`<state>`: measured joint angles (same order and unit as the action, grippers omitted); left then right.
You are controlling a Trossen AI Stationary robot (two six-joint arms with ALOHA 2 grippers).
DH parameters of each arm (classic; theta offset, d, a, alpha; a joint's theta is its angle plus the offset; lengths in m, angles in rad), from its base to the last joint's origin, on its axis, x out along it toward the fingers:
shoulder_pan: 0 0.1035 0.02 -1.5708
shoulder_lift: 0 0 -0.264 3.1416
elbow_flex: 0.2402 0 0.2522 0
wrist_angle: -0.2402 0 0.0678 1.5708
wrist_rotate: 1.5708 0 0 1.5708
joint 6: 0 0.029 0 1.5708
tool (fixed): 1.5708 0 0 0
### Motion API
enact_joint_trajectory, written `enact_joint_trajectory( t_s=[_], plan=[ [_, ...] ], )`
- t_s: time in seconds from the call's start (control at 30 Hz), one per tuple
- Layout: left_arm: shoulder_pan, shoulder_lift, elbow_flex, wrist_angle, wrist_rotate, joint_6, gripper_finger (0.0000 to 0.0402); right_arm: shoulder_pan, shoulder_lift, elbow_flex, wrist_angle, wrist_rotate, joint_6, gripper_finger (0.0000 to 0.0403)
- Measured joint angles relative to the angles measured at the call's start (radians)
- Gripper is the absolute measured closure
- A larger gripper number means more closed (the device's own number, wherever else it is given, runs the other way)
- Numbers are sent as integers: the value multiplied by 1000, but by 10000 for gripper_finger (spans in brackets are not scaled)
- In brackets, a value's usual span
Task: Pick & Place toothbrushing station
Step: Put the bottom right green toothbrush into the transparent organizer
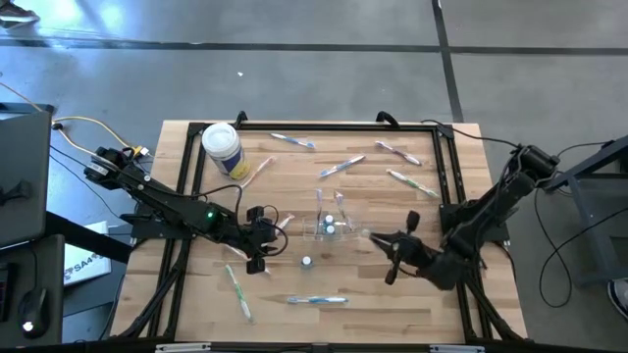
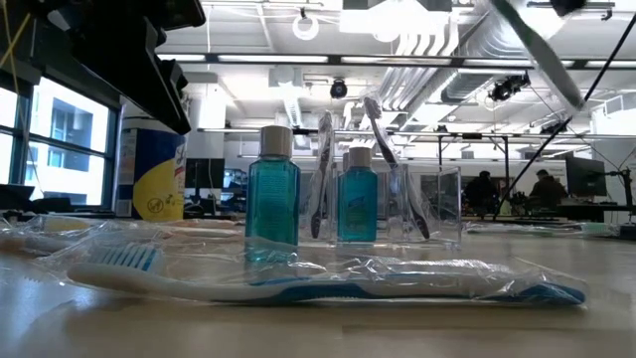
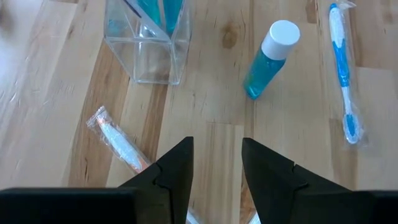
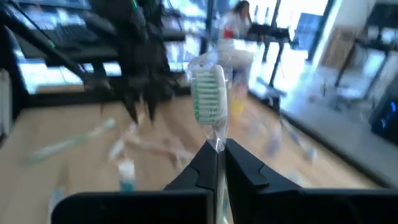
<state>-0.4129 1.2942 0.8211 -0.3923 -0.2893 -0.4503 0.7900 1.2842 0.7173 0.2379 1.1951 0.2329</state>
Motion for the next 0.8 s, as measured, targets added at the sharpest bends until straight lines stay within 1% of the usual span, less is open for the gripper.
enact_joint_trajectory(
  t_s=[0.1,0.17,0.23,0.27,0.3,0.37,0.4,0.53,0.6,0.67,0.7,0.73,0.8],
  plan=[
    [0,0,0,0,0,0,266,-8,-11,0,200,-6,-269,398],
    [0,0,0,0,0,0,266,-8,-40,0,259,-34,-369,398],
    [0,0,0,0,0,0,266,-7,-85,2,253,-45,-420,398],
    [0,0,0,0,0,0,266,-7,-109,2,228,-32,-442,397],
    [0,0,0,0,0,0,266,-7,-142,2,182,4,-459,397],
    [0,0,0,0,0,0,266,-7,-216,2,72,82,-446,396],
    [0,0,0,0,0,0,266,-8,-260,2,6,92,-413,396],
    [0,0,0,0,0,0,266,-20,-445,0,-289,36,-222,397],
    [0,0,0,0,0,0,266,-51,-517,-33,-321,4,-155,397],
    [0,0,0,0,0,0,266,-88,-575,-99,-248,-66,-153,397],
    [0,0,0,0,0,0,266,-108,-596,-141,-156,-128,-180,397],
    [0,0,0,0,0,0,266,-131,-609,-191,-43,-195,-227,397],
    [0,0,0,0,0,0,266,-178,-610,-298,239,-353,-334,397]
  ],
)
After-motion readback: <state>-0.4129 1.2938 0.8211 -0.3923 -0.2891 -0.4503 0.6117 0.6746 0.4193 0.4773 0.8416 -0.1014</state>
